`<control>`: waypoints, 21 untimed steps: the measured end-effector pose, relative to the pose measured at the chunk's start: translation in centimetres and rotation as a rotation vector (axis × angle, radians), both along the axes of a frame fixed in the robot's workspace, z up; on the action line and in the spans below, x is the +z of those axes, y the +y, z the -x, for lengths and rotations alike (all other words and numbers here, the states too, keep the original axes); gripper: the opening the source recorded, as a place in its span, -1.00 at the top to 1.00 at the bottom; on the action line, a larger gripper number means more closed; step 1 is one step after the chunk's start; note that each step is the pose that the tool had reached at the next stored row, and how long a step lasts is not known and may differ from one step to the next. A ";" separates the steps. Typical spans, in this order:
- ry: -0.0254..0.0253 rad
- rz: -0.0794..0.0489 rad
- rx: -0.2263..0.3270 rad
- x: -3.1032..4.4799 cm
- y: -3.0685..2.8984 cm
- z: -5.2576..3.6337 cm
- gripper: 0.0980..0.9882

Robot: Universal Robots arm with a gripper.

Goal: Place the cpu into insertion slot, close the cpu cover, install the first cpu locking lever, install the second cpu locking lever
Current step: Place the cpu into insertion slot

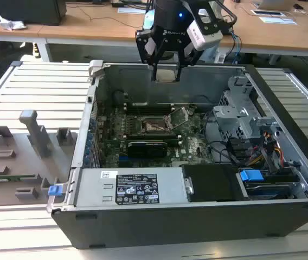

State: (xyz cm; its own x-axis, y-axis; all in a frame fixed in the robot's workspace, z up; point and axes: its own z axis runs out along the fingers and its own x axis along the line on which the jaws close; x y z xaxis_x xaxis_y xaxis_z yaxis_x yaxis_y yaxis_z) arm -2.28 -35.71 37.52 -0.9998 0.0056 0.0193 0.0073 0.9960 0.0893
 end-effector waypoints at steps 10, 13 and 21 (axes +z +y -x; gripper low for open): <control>0.0000 0.000 0.000 -0.89 0.00 0.00 0.00; 0.0000 0.001 0.000 -1.16 0.00 0.00 0.00; 0.0001 0.001 0.000 -1.53 0.00 0.00 0.00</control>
State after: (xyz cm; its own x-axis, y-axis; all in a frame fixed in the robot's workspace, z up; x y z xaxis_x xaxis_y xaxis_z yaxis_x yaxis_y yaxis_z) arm -2.28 -35.70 35.98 -0.9998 0.0056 0.0194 0.0073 0.9961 0.0881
